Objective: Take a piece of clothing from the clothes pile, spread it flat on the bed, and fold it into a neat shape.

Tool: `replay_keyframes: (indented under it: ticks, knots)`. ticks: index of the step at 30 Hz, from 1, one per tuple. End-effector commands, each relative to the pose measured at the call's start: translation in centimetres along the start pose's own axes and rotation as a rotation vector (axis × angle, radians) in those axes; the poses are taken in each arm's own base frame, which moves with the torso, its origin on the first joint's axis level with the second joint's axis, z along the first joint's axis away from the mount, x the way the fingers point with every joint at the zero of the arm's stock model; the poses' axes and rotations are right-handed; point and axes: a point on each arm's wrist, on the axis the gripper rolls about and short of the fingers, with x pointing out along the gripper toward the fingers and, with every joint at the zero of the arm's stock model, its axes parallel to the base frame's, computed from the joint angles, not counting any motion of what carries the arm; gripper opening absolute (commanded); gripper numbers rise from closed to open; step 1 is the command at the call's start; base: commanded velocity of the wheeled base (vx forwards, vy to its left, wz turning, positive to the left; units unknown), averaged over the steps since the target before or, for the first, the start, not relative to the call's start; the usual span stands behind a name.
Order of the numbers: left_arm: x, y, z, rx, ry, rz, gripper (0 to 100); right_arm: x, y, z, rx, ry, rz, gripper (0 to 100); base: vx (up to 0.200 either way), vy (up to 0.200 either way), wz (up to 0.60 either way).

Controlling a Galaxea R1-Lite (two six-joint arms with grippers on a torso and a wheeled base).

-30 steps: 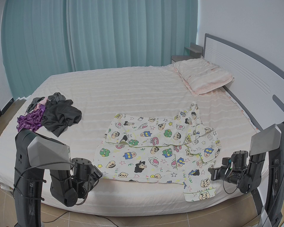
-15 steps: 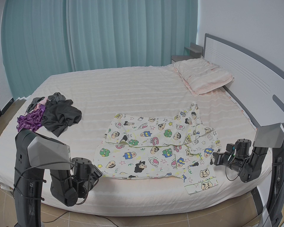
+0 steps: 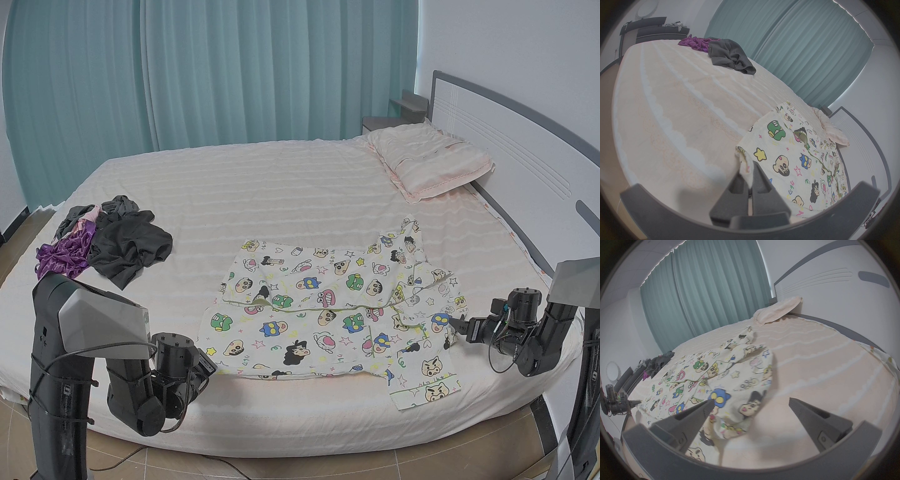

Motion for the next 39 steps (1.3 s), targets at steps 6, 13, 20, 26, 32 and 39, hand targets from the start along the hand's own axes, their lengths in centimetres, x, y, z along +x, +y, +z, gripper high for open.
replay_keyframes:
  ticks: [6, 13, 20, 26, 32, 39]
  knots:
    - [0.0, 0.0, 0.0, 0.001, 0.0, 0.0, 0, -6.6, -1.0, -0.5, 0.104, 0.061, 0.074, 100, 0.0, 0.0, 0.0]
    - [0.0, -0.1, 0.0, 0.0, -0.002, -0.002, 0, -7.5, 0.8, -4.1, 0.058, 0.231, 0.191, 100, 0.0, 0.0, 0.0]
    - [-0.1, -0.1, -0.1, 0.002, 0.001, -0.003, 0, -5.7, 2.3, -7.2, -0.026, 0.314, 0.242, 100, 0.0, 0.0, 0.0]
    - [-0.1, -0.1, -0.1, 0.003, 0.004, -0.004, 0, -5.5, 2.5, -7.3, -0.048, 0.307, 0.235, 100, 0.0, 0.0, 0.0]
    - [-0.1, -0.1, -0.2, 0.004, 0.006, -0.004, 0, -5.2, 3.1, -7.4, -0.069, 0.31, 0.256, 100, 0.0, 0.0, 0.0]
    - [-0.1, -0.1, -0.2, 0.006, 0.007, -0.004, 0, -5.1, 4.1, -7.5, -0.093, 0.315, 0.293, 100, 0.0, 0.0, 0.0]
